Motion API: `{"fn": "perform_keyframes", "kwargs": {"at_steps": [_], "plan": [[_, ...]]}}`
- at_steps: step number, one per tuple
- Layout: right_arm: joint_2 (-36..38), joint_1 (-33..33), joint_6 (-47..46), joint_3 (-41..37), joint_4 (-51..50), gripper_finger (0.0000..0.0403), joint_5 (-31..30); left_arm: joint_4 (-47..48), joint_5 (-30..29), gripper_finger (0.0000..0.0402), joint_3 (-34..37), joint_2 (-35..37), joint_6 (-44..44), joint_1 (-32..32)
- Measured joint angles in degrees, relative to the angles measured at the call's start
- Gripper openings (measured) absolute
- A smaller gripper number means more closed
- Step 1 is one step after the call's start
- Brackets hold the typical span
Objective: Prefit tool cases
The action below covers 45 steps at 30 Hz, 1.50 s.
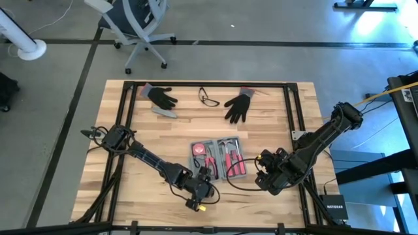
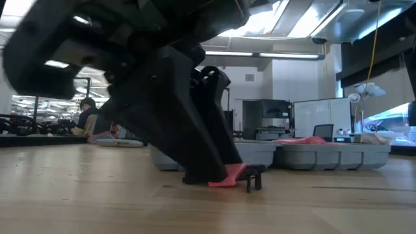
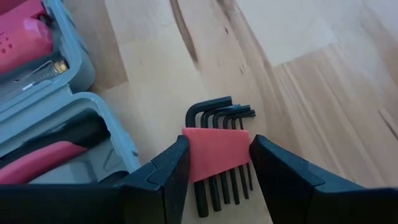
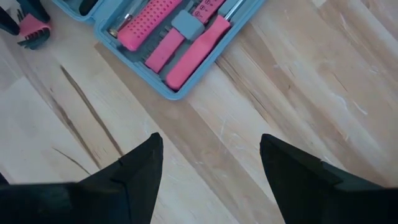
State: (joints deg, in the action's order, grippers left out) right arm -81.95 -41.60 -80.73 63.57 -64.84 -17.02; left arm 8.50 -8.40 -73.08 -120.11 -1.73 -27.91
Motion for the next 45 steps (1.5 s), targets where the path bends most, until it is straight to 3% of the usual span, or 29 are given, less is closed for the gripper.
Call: {"fn": "perform_keyframes", "kwargs": {"at_steps": [5,11,19,30,38,45], "plan": [[0.00,0.00,0.00,-0.02,-0.22,0.0257,-0.38,6.61,-1.99,0.0166,-3.77,-0.03,-0.07,-0.93],[0.00,0.56,0.00,0.00,-0.41,0.0257,-0.55,6.81,-1.47,0.0166,-4.80,-0.58,3.01,0.10],[0.00,1.27,0.02,-0.01,-0.25,0.0257,-0.55,5.93,4.62,0.0166,-4.92,-0.86,-6.61,2.68],[0.00,1.27,0.04,-0.02,-0.04,0.0257,-1.09,6.04,5.90,0.0166,-4.97,-0.86,-16.08,3.38],[0.00,1.27,0.04,-0.02,0.04,0.0257,-1.72,6.08,5.99,0.0165,-4.98,-0.86,-17.10,3.49],[0.00,1.27,0.04,-0.01,0.26,0.0257,-2.14,7.16,6.12,0.0131,-5.77,-0.27,-15.41,3.74]]}}
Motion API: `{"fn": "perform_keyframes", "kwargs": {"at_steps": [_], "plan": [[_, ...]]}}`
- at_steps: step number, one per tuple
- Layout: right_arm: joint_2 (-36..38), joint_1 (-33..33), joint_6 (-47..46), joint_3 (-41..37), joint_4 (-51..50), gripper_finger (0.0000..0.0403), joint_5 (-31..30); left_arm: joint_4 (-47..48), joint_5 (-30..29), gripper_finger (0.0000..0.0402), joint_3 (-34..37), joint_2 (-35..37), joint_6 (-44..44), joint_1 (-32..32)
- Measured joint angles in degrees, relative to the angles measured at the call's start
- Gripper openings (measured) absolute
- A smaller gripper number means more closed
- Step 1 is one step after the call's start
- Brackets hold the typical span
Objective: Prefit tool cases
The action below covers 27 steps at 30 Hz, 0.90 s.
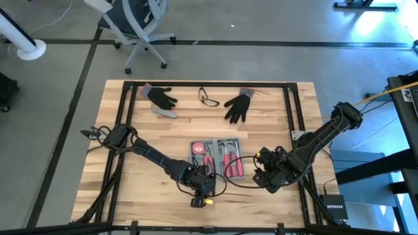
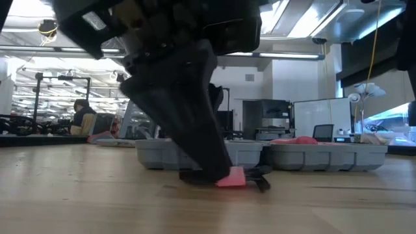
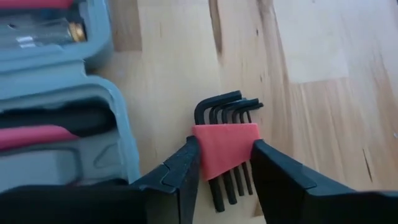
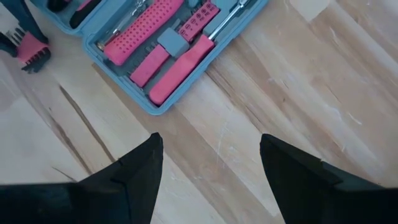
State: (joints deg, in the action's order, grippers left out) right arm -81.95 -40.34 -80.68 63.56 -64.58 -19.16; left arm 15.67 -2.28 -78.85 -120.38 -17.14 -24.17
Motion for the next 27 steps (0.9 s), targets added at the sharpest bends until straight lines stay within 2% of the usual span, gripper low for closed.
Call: {"fn": "perform_keyframes", "kwargs": {"at_steps": [6,14,22,25,27], "plan": [[0.00,-0.02,0.00,-0.01,0.07,0.0257,-0.81,-0.33,-0.01,0.0114,-0.44,0.07,-0.29,0.79],[0.00,-0.02,0.00,-0.01,0.11,0.0257,-0.95,-0.73,0.29,0.0113,-0.51,0.55,-0.06,2.09],[0.00,-0.02,0.00,0.01,0.17,0.0257,-2.28,-1.64,5.52,0.0110,-0.55,3.39,-1.99,4.03],[0.00,-0.02,-0.01,-0.01,0.14,0.0257,-3.33,-2.13,4.40,0.0078,-0.77,4.96,-0.81,3.55],[0.00,-0.02,0.00,-0.01,0.13,0.0257,-3.41,-1.93,3.73,0.0032,-0.72,4.85,-0.73,3.09]]}}
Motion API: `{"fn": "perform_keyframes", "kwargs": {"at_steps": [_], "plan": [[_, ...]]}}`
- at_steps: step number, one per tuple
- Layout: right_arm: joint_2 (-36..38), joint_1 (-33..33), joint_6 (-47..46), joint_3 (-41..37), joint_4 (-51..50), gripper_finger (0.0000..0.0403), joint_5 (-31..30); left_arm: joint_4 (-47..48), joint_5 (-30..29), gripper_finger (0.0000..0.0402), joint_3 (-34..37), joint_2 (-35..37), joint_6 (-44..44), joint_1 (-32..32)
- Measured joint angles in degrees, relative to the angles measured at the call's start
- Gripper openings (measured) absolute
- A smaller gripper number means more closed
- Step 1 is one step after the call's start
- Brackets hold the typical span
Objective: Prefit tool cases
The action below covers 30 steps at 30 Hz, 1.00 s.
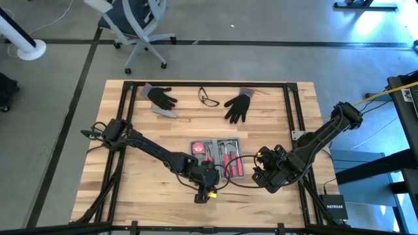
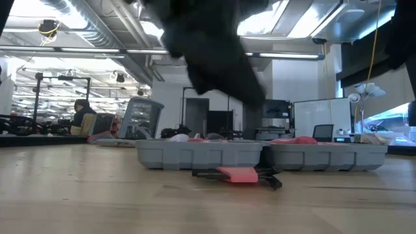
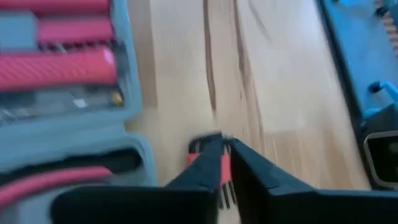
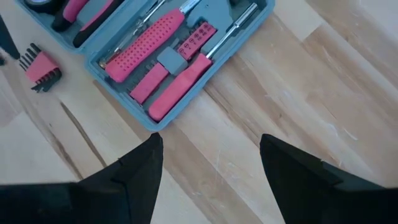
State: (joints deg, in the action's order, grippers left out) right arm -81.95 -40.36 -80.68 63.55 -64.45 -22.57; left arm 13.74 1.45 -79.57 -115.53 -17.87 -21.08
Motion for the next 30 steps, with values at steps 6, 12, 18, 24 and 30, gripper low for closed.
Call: {"fn": "perform_keyframes", "kwargs": {"at_steps": [6,12,18,24,30], "plan": [[0.00,0.00,0.00,0.00,0.02,0.0257,0.04,-1.39,-1.29,0.0002,0.04,-1.39,-1.17,-1.33],[0.00,0.37,-0.01,0.00,0.00,0.0257,0.31,-1.01,-1.65,0.0000,0.09,-3.90,-2.84,-1.49],[0.00,1.47,-0.02,0.01,0.07,0.0257,0.52,-0.99,-0.92,0.0000,0.09,-5.30,-4.28,-1.42],[0.00,1.88,-0.02,0.01,0.11,0.0257,0.14,3.62,-0.82,0.0000,0.23,-5.11,-4.56,-2.03],[0.00,1.88,0.00,0.00,0.32,0.0257,-0.15,11.83,-0.31,0.0000,0.13,-4.45,-6.51,-2.60]]}}
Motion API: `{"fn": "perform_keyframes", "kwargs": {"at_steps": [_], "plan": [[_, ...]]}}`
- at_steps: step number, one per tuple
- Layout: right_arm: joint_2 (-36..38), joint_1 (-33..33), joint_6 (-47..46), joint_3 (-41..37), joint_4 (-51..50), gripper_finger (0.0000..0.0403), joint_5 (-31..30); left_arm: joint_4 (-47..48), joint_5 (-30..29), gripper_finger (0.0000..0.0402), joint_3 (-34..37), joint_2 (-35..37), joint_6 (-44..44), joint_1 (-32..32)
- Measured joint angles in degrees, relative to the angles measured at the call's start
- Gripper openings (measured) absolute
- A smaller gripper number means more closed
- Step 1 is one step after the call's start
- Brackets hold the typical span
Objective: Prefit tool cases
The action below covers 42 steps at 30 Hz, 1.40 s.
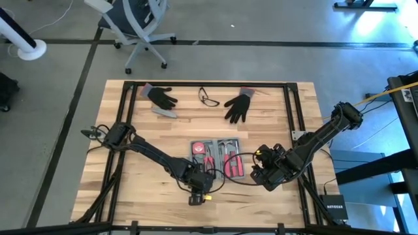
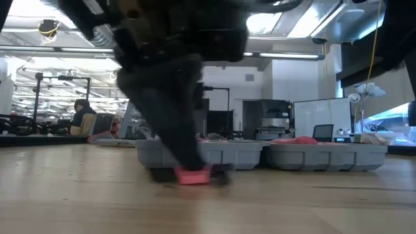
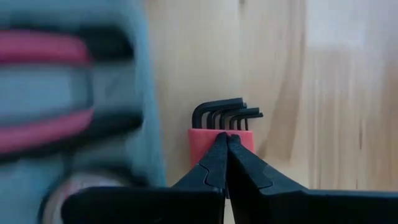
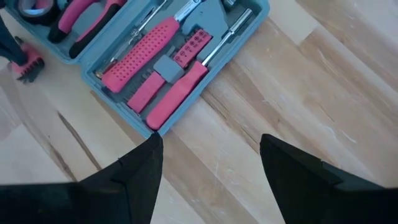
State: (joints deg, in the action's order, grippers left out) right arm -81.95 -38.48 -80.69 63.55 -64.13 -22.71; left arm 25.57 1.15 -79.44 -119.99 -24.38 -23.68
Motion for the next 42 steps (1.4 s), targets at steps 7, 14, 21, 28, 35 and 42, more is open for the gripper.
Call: {"fn": "perform_keyframes", "kwargs": {"at_steps": [7,14,21,28,35,42], "plan": [[0.00,0.00,0.00,0.01,-0.02,0.0257,-1.36,8.63,0.12,0.0000,0.15,1.17,0.84,-1.98],[0.00,0.00,0.00,0.00,0.01,0.0257,-2.39,12.53,-0.02,0.0000,0.22,1.51,2.23,-5.16],[0.00,0.00,0.00,0.00,0.10,0.0257,-3.91,13.83,-1.62,0.0000,-0.28,4.19,-1.40,-4.69],[0.00,0.00,0.01,0.00,0.16,0.0257,-5.21,11.60,-3.69,0.0000,-0.55,5.70,-2.90,-3.50],[0.00,0.00,0.09,0.00,0.14,0.0257,-5.30,9.98,-3.97,0.0000,-0.61,5.81,-5.23,-3.58],[0.00,0.00,0.13,0.00,0.03,0.0257,-5.80,10.22,-4.10,0.0000,-0.68,5.75,-6.23,-3.82]]}}
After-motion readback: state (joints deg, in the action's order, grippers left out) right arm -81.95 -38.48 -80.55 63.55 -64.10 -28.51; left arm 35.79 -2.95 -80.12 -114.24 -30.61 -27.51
